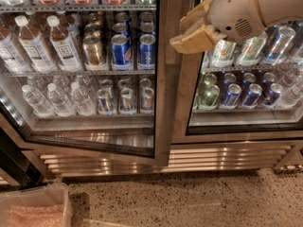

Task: Open left fridge door

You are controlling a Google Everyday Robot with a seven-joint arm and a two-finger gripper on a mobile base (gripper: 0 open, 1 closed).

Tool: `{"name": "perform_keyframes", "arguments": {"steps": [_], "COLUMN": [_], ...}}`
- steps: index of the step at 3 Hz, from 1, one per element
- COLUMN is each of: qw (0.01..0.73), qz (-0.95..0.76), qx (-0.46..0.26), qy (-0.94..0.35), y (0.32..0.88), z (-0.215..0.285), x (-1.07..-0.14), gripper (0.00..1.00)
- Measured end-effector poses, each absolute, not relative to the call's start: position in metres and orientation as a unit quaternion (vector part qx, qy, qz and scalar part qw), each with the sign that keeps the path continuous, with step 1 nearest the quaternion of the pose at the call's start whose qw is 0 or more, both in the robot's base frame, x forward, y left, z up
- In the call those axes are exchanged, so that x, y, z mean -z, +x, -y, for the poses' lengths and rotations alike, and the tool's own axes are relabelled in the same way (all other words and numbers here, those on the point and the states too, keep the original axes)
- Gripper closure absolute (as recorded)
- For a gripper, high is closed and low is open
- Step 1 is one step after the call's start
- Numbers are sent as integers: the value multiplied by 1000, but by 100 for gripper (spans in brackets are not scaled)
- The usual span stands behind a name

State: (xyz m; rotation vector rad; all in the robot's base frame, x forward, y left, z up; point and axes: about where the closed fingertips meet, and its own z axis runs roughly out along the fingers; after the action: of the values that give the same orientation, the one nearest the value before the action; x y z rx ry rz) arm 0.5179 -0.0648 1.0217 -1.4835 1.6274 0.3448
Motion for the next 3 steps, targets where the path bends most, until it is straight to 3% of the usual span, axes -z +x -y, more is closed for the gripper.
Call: {"name": "perform_keyframes", "arguments": {"steps": [1, 2, 3], "qw": [441, 441, 436], "qz": [-655, -655, -656], "qx": [-139, -139, -152], "qy": [-597, -597, -597], "y": [518, 517, 506], "z": [65, 65, 62], "x": [-1022, -1022, -1016], "gripper": [61, 84, 100]}}
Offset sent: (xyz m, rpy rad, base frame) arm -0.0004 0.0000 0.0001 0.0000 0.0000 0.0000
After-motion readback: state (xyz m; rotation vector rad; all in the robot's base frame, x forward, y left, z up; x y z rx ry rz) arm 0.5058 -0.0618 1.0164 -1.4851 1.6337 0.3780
